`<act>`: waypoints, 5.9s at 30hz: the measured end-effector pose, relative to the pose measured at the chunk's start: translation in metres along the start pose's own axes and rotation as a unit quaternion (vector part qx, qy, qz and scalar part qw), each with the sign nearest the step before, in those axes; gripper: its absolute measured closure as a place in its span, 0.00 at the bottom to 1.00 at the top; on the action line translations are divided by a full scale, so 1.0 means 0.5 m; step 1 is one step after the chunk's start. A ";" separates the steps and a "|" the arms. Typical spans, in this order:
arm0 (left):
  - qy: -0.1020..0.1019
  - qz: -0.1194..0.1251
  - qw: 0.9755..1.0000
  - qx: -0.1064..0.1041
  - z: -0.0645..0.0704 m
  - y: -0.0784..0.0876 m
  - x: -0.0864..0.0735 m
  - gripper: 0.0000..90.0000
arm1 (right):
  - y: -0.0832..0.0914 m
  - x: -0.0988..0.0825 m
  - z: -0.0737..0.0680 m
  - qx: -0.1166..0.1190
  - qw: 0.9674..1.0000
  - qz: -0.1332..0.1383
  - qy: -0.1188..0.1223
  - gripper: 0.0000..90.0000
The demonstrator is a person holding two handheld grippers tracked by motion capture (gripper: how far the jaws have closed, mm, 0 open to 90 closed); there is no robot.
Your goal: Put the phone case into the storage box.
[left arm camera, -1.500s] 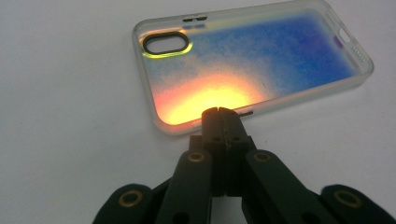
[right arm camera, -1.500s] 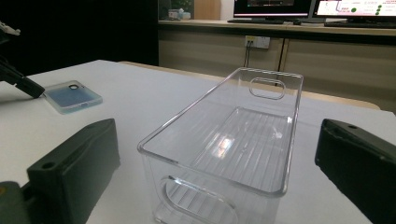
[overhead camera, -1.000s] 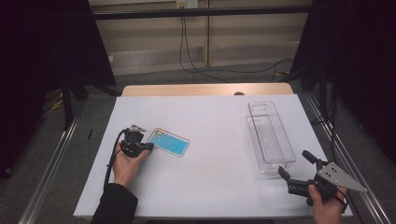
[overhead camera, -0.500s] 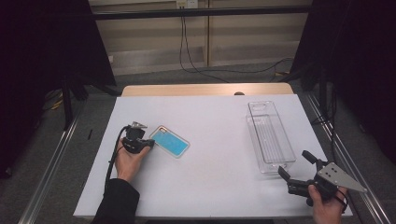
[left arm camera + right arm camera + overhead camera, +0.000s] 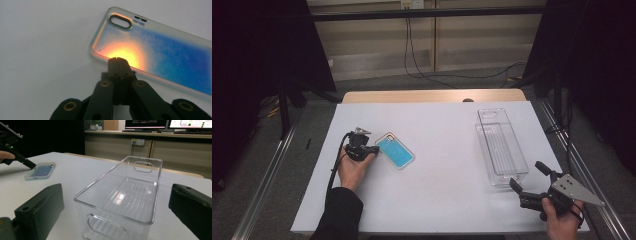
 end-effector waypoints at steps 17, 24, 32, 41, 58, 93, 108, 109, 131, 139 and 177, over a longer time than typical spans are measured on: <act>-0.005 0.013 1.000 0.004 0.010 -0.023 0.022 1.00 | 0.002 0.000 -0.002 0.002 1.000 -0.001 0.003 0.00; -0.011 0.022 1.000 0.002 0.016 -0.032 0.030 1.00 | 0.002 0.000 -0.001 0.000 1.000 0.000 0.001 0.00; -0.006 0.027 1.000 -0.004 0.021 -0.041 0.039 1.00 | 0.003 0.000 -0.001 0.001 1.000 0.000 0.001 0.00; -0.007 0.028 1.000 -0.014 0.028 -0.047 0.045 1.00 | 0.002 -0.001 -0.002 0.004 1.000 -0.002 0.002 0.00; -0.005 0.035 0.999 -0.023 0.051 -0.066 0.065 1.00 | 0.002 -0.001 -0.002 0.004 1.000 -0.002 0.003 0.00; 0.014 0.091 0.995 -0.025 0.047 -0.026 0.069 0.94 | 0.009 0.002 0.002 0.000 1.000 0.005 -0.001 0.00; 0.015 0.136 0.991 0.006 0.017 0.023 0.073 0.54 | 0.009 0.002 -0.001 0.001 1.000 0.004 0.003 0.00; 0.014 0.137 0.990 0.007 0.015 0.025 0.072 0.51 | 0.009 0.002 -0.001 0.001 1.000 0.004 0.002 0.00; 0.005 0.168 0.985 -0.041 0.041 0.115 0.077 0.05 | 0.010 0.003 0.000 0.000 1.000 0.006 0.000 0.00; -0.023 0.145 0.988 -0.043 0.054 0.129 0.054 0.06 | 0.011 0.002 0.001 -0.002 1.000 0.006 0.000 0.00; -0.055 0.031 0.994 -0.094 0.142 0.061 0.034 0.07 | 0.010 -0.001 0.000 -0.002 1.000 0.001 0.002 0.00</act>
Point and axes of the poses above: each handheld gripper's, and its own axes: y roughly backward along the jaws, x roughly out of its top, z roughly to its right, the point moved 10 cm from there along -y, roughly forward along the jaws, and after that the axes turned 6 degrees about x, right-handed, at the moved point
